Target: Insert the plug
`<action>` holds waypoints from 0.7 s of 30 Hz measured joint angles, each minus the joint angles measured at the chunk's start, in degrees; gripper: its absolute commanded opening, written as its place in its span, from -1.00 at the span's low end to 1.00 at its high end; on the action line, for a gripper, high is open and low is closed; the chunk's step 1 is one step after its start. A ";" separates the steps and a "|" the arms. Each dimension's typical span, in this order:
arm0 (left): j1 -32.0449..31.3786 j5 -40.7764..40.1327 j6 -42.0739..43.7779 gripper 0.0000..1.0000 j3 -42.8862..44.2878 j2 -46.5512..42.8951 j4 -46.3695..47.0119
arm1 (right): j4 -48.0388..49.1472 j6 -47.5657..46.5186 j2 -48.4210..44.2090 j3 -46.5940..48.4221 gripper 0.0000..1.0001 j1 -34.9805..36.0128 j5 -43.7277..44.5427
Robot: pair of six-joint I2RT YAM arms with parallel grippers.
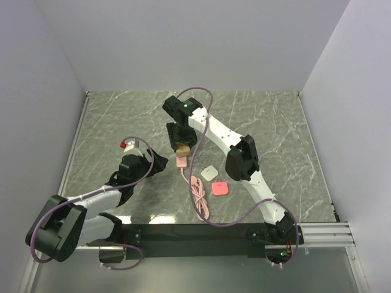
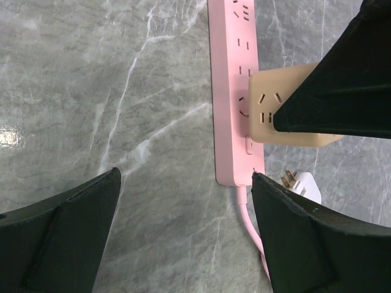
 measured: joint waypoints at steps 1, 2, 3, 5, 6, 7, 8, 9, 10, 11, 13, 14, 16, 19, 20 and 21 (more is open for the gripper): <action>0.00 0.00 0.00 0.88 0.00 0.13 0.02 | -0.02 0.00 0.04 0.00 -1.00 -0.02 -0.07; 0.00 0.00 0.00 0.88 0.00 0.20 0.04 | -0.02 0.00 0.07 0.00 -1.00 -0.02 -0.07; 0.00 0.00 0.00 0.88 0.00 0.22 0.07 | -0.02 0.00 0.09 0.00 -1.00 -0.02 -0.09; 0.00 0.00 0.00 0.88 0.00 0.24 0.17 | -0.02 0.00 0.09 0.00 -1.00 -0.02 -0.13; 0.00 0.00 0.00 0.88 0.00 0.24 0.20 | 0.00 0.00 0.07 0.00 -1.00 -0.02 -0.13; 0.00 0.00 0.02 0.88 0.00 0.24 0.28 | 0.00 0.00 0.02 -0.02 -1.00 -0.04 -0.13; 0.00 0.00 0.02 0.88 0.00 0.28 0.44 | 0.04 0.00 -0.11 -0.11 -1.00 -0.04 -0.13; 0.00 0.00 0.04 0.88 0.00 0.31 0.70 | 0.35 0.00 -0.39 -0.57 -1.00 -0.04 -0.11; 0.00 0.00 0.04 0.88 0.00 0.31 0.92 | 0.74 0.00 -0.76 -1.25 -1.00 -0.04 -0.13; 0.00 0.00 0.07 0.88 0.00 0.31 1.03 | 1.25 -0.02 -1.33 -2.05 -1.00 -0.04 -0.13; 0.00 -0.04 0.26 0.88 0.00 0.20 1.18 | 3.02 -0.02 -2.82 -4.72 -1.00 -0.04 -0.13; 0.00 -0.15 0.50 0.88 0.00 0.00 1.18 | 3.72 0.00 -3.48 -5.77 -1.00 -0.02 -0.09; -0.09 -0.55 1.25 0.87 -0.11 -0.66 1.57 | 5.20 -0.07 -4.66 -7.67 -1.00 -0.02 -0.04; -0.81 -1.53 2.34 0.84 -0.68 -1.29 3.87 | 5.97 -0.50 -5.20 -8.41 -1.00 -0.02 0.07; -1.40 -1.92 2.69 0.83 -0.66 -1.20 4.33 | 6.03 -0.68 -5.25 -8.46 -1.00 -0.02 0.13; -2.32 -2.58 3.04 0.83 -0.63 -0.96 4.76 | 6.14 -0.81 -5.31 -8.57 -1.00 -0.02 0.17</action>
